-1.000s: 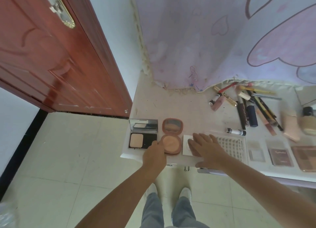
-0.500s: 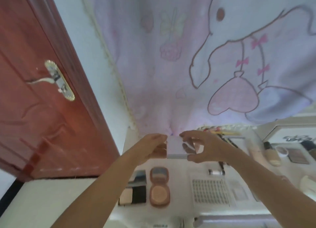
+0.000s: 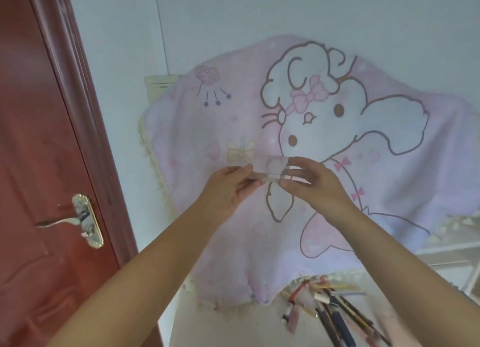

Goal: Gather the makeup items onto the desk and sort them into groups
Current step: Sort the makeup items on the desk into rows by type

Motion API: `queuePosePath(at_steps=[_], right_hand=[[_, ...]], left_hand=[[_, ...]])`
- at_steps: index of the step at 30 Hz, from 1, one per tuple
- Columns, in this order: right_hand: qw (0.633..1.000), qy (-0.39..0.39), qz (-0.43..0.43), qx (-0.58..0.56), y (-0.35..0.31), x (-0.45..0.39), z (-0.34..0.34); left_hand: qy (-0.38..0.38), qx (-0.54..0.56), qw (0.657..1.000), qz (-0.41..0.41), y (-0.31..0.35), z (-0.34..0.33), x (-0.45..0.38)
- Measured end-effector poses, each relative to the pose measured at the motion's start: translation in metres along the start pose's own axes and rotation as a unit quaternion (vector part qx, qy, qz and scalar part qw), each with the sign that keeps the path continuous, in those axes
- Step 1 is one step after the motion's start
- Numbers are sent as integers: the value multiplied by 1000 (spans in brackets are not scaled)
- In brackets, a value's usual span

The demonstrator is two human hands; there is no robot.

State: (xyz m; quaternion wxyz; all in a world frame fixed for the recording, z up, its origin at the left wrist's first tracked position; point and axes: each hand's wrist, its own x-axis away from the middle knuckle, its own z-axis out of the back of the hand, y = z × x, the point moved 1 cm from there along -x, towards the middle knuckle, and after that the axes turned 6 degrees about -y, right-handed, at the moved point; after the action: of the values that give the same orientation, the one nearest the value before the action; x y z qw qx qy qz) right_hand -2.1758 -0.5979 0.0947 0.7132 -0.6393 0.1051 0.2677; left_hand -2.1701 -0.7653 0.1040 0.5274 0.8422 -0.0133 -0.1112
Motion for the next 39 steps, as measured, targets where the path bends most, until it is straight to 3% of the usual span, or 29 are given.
queuePosePath(at_steps=[6,11,16,20,25,30,33,35,37,39], right_hand=[[999,23,-17,36,-1,-19,5],[999,15,-30,-8,7,-17,3],[990,-31,71,117,13,-8,-17],[979,-93,140,113,13,-1,-17],[921,-104,227,300,10,-4,-16],[840,-108,291,445,6,3,-19],[825,-84,290,478,8,4,-20],[813,-82,292,496,11,6,-22],[808,-99,299,497,14,8,-25],[811,-132,296,486,19,12,-27]], left_hand=[[-13,-38,999,-7,7,3,-8],[-26,-87,996,1,0,17,-3],[19,12,1000,8,-11,23,-1],[53,39,997,28,-15,32,0],[12,-64,996,66,-16,33,3],[63,-75,993,73,-19,38,-2],[-19,-58,996,63,-19,44,8],[-63,-158,984,46,-29,49,14],[-46,-225,973,26,-38,52,17],[-17,-217,976,13,-42,54,21]])
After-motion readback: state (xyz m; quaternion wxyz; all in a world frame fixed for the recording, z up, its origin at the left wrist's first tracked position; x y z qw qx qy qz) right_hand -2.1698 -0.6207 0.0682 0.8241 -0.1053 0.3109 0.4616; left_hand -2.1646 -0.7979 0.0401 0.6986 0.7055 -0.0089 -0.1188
